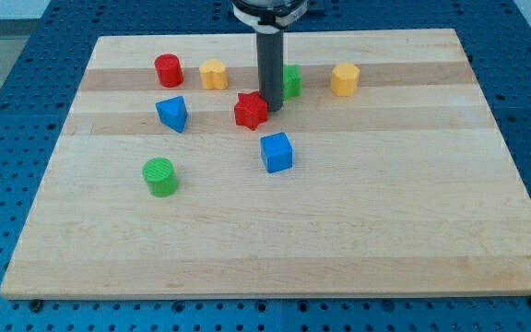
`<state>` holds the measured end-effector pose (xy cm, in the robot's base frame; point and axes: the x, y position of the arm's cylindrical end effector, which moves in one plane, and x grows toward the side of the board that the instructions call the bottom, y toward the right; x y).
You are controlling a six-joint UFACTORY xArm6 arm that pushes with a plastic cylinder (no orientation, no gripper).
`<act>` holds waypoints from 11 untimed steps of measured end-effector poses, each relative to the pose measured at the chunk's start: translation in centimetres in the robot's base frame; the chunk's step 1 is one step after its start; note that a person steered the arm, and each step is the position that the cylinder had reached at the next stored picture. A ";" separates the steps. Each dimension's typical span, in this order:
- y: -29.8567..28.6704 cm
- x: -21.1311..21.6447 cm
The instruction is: Slightly move up the green star
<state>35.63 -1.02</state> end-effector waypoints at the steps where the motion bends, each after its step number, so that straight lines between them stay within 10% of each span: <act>1: 0.1 0.0; 9: 0.5 -3.2; 11: 0.8 3.1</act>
